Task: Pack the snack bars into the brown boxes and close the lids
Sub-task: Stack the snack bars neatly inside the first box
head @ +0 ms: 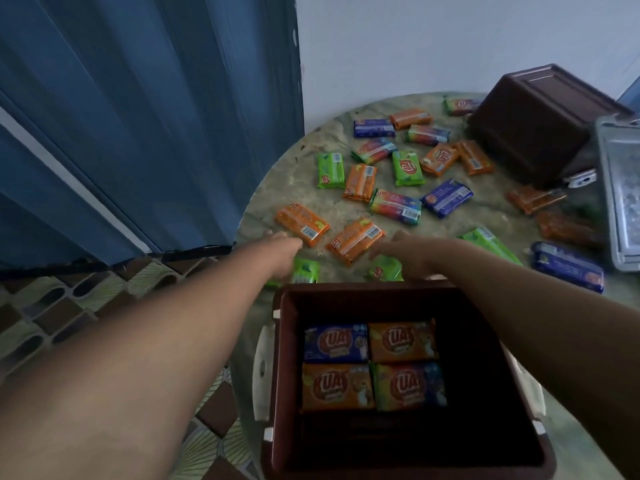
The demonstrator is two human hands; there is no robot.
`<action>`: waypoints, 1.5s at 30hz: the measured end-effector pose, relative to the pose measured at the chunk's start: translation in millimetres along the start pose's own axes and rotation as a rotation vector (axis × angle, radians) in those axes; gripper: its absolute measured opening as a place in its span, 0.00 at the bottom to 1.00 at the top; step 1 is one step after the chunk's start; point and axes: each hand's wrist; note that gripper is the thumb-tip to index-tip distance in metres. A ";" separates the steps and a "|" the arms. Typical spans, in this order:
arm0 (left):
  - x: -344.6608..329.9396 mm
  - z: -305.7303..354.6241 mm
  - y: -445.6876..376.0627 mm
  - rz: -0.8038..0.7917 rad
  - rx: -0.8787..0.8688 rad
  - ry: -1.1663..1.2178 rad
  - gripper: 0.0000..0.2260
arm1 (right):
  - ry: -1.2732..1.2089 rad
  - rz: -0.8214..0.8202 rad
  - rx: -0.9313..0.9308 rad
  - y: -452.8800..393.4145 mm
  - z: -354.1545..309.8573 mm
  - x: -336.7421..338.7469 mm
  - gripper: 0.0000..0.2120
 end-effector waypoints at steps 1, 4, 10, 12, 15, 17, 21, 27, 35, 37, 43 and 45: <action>-6.4 -1.8 -0.8 -0.014 -0.011 -0.018 0.28 | 0.049 -0.003 -0.008 -2.5 1.5 -3.0 0.39; -16.3 0.1 0.2 -0.002 -0.037 -0.056 0.29 | 0.155 0.065 -0.052 -4.3 3.9 -12.7 0.39; -14.4 -0.6 -1.1 0.056 -0.039 0.065 0.37 | 0.262 0.182 -0.034 -4.0 -1.7 -11.0 0.34; -14.4 -0.9 1.2 0.131 -0.027 0.135 0.37 | 0.149 0.202 -0.043 -2.0 -3.9 -9.3 0.39; -4.5 3.8 10.9 0.241 -0.063 0.235 0.36 | -0.065 0.336 -0.042 8.8 -8.6 -4.1 0.43; 7.1 11.8 22.3 0.327 -0.060 0.296 0.36 | -0.093 0.503 -0.015 21.3 -12.0 0.3 0.44; 26.6 30.7 52.8 0.550 -0.022 0.362 0.36 | -0.122 0.745 0.009 51.7 -24.3 6.7 0.40; 2.0 57.2 126.5 0.906 -0.117 0.500 0.25 | -0.284 0.820 0.047 116.2 -37.9 -24.9 0.40; -66.2 87.7 169.2 0.761 -0.136 0.247 0.26 | -0.169 0.648 0.123 145.3 -30.0 -97.8 0.37; -78.3 85.6 168.6 0.683 -0.149 0.097 0.29 | -0.068 0.595 0.142 141.0 -27.6 -106.5 0.38; -84.9 85.5 162.1 0.693 -0.164 -0.037 0.30 | 0.067 0.444 0.094 122.8 -33.2 -123.8 0.41; -85.4 86.2 159.2 0.670 -0.163 -0.086 0.31 | 0.081 0.440 0.069 121.0 -33.2 -124.7 0.41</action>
Point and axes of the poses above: each hand's wrist, its own y-axis away from the middle knuckle, its own x-axis out of the back of the hand, z = x × y
